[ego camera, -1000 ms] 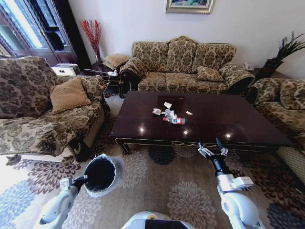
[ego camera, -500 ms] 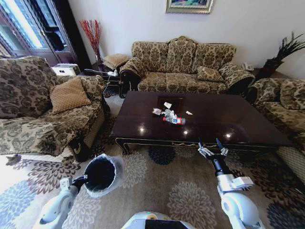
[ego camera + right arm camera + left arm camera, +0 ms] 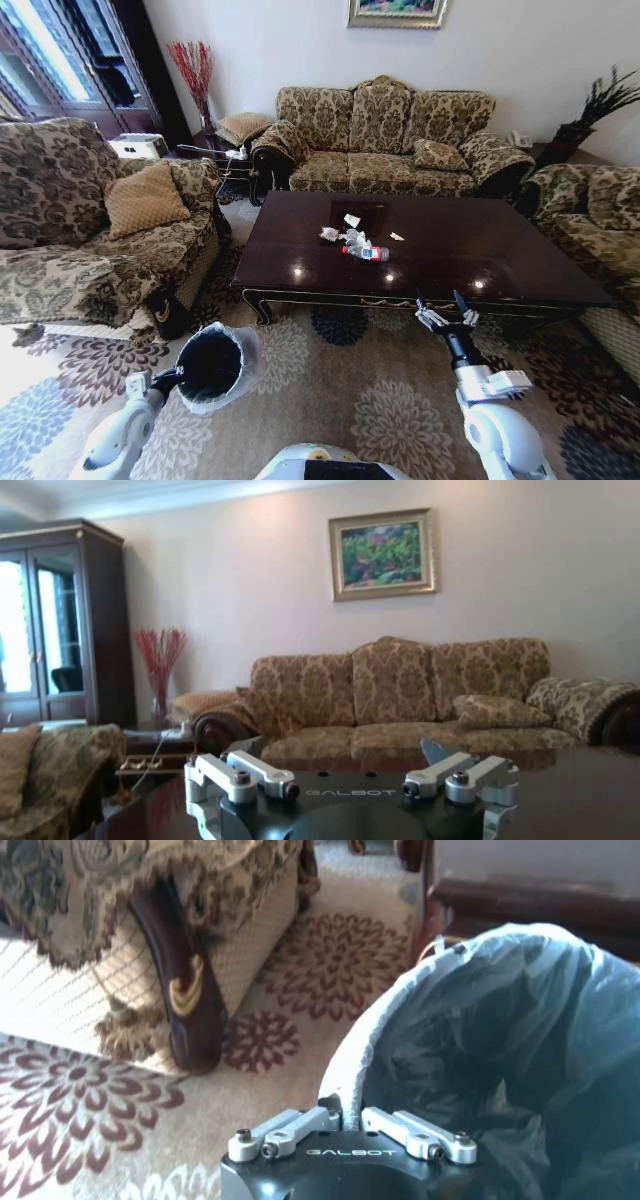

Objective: Move to the front of the table and place the trash on the table into the trash bin.

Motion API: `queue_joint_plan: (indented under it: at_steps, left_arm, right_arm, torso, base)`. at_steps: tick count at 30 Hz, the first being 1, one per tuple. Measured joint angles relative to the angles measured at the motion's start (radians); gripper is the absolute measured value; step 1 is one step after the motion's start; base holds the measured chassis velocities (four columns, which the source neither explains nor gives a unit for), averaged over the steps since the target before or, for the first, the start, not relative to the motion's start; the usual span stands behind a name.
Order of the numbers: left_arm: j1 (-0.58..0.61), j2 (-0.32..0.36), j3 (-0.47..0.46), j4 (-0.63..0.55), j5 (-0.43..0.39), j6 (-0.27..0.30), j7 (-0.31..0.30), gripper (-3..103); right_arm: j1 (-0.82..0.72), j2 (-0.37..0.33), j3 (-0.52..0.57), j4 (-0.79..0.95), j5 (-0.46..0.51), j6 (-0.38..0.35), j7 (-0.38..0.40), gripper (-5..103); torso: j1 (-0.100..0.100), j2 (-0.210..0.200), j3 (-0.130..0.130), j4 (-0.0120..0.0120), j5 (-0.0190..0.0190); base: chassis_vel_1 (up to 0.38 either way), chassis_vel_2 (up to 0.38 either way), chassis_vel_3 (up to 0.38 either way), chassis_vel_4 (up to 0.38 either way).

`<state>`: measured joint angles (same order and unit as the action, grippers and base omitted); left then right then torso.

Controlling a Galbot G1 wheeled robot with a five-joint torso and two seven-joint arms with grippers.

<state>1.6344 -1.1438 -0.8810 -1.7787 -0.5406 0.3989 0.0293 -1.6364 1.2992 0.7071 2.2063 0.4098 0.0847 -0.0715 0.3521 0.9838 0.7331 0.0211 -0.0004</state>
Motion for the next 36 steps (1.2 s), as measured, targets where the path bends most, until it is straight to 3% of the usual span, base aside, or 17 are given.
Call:
queue_joint_plan:
  at_steps: [2,4,7,8,13,18,24,27,36]
  left_arm:
    - [0.007,-0.001,-0.01,-0.029,-0.002,0.001,0.003,0]
    - [0.027,-0.005,-0.036,-0.103,-0.008,0.005,0.011,0]
    - [0.032,-0.006,-0.042,-0.135,-0.011,0.006,0.016,0]
    - [0.038,-0.007,-0.049,-0.15,-0.012,0.007,0.014,0]
    - [0.073,-0.014,-0.091,-0.269,-0.023,0.018,0.016,0]
    - [0.11,-0.024,-0.137,-0.403,-0.039,0.029,0.024,0]
    - [0.144,-0.031,-0.178,-0.521,-0.052,0.04,0.028,0]
    - [0.177,-0.039,-0.219,-0.638,-0.065,0.05,0.033,0]
    - [0.197,-0.044,-0.243,-0.708,-0.073,0.057,0.037,0]
  right_arm:
    - [-0.02,-0.003,0.004,0.037,-0.029,-0.034,0.0,100]
    - [-0.071,-0.01,0.014,0.134,-0.105,-0.123,0.002,100]
    - [-0.07,-0.007,-0.004,0.164,-0.11,-0.171,0.025,100]
    - [-0.06,-0.007,-0.013,0.164,-0.107,-0.181,0.032,100]
    - [-0.035,-0.01,-0.025,0.154,-0.082,-0.196,0.041,100]
    - [-0.044,-0.015,-0.033,0.133,-0.074,-0.139,0.059,100]
    - [-0.025,-0.036,-0.012,0.111,-0.065,-0.12,0.079,100]
    - [-0.016,-0.059,0.011,0.073,-0.086,-0.063,0.089,100]
    - [-0.102,-0.069,0.039,0.069,-0.135,-0.006,0.089,100]
  torso:
    - [0.0,0.0,0.0,-0.0001,0.0006]
    - [0.0,0.0,0.0,-0.0007,0.0001]
    - [0.0,0.0,0.0,-0.0013,0.0013]
    - [0.0,0.0,0.0,-0.0004,-0.0003]
    - [0.0,0.0,0.0,0.0001,0.0006]
    - [0.0,0.0,0.0,-0.0007,0.0007]
    - [0.0,0.0,0.0,-0.0003,0.0003]
    - [0.0,0.0,0.0,-0.0003,0.0008]
    - [0.0,0.0,0.0,-0.0006,0.0004]
  base:
    - [0.0,0.0,0.0,0.0]
    - [0.0,0.0,0.0,0.0]
    - [0.0,0.0,0.0,0.0]
    - [0.0,0.0,0.0,0.0]
    - [0.0,0.0,0.0,0.0]
    - [0.0,0.0,0.0,0.0]
    - [0.0,0.0,0.0,0.0]
    - [0.0,0.0,0.0,0.0]
    - [0.0,0.0,0.0,0.0]
